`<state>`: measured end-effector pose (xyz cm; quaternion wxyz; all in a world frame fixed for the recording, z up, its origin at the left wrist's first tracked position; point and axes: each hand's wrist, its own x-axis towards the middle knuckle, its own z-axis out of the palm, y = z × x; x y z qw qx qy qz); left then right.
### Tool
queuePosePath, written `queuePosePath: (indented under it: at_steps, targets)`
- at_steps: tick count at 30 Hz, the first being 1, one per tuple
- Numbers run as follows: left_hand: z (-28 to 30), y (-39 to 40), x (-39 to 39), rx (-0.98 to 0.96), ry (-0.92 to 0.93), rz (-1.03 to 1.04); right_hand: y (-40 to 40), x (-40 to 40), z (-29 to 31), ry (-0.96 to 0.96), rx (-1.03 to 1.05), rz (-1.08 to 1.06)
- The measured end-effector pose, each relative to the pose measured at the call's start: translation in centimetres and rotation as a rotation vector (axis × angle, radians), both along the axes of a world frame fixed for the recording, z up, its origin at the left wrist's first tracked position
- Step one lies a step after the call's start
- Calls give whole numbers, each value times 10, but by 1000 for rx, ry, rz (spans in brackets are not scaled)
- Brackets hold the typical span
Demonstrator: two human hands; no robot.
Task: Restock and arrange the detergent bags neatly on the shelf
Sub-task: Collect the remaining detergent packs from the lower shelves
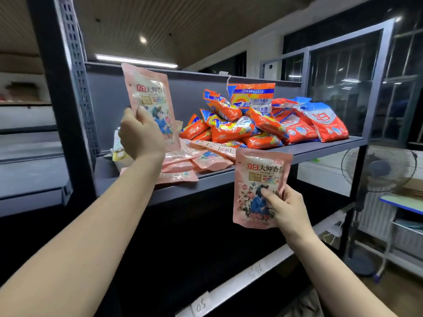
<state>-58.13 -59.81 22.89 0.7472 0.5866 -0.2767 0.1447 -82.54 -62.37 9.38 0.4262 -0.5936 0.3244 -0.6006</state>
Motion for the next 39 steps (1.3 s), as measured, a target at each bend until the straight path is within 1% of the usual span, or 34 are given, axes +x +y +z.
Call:
queuePosePath:
  at_steps: [1, 3, 6, 7, 9, 10, 11, 13, 17, 18, 19, 20, 21, 22, 24, 25, 26, 28, 31, 36, 39]
  targets:
    - [4, -13, 4, 9, 11, -12, -9, 0, 5, -6, -12, 7]
    - [9, -41, 10, 100, 16, 4, -28, -1, 19, -23, -39, 17]
    - [1, -79, 18, 350, 19, 15, -58, -1, 43, -44, -80, 10]
    - [-6, -92, 23, 459, -17, 27, -67, -1, 50, -56, -96, 10]
    - [-17, -110, 27, 702, -195, 119, -84, 3, 61, -77, -139, 10]
    - [-19, -116, 29, 780, -292, 174, -91, 6, 65, -87, -164, 9]
    - [-20, -119, 28, 830, -374, 206, -98, 11, 69, -98, -184, 9]
    - [-18, -120, 27, 914, -485, 202, -112, 23, 78, -113, -228, -2]
    - [-18, -112, 26, 1060, -617, 145, -143, 64, 100, -181, -344, -42]
    - [-20, -108, 26, 1088, -661, 139, -150, 78, 107, -202, -391, -40]
    - [-22, -104, 26, 1116, -709, 143, -156, 91, 113, -183, -454, -53]
    - [-25, -101, 25, 1132, -751, 152, -166, 106, 115, -111, -530, -75]
    - [-27, -98, 25, 1126, -784, 167, -179, 120, 115, 29, -599, -81]
    - [-29, -96, 25, 1107, -798, 181, -191, 132, 112, 250, -650, -41]
    - [-31, -95, 25, 1089, -776, 216, -205, 147, 101, 815, -657, 75]
    - [-32, -95, 25, 1095, -754, 247, -208, 148, 98, 1014, -618, 138]
    - [-34, -96, 25, 1091, -728, 283, -208, 147, 97, 1076, -559, 211]
    - [-35, -97, 24, 1035, -654, 324, -203, 142, 102, 1025, -457, 315]
    - [-37, -96, 17, 1003, -565, 296, -201, 135, 103, 1006, -479, 296]
    - [-34, -95, 9, 993, -547, 289, -195, 125, 99, 947, -521, 247]
    - [-32, -97, 1, 947, -565, 287, -187, 111, 99, 865, -511, 242]
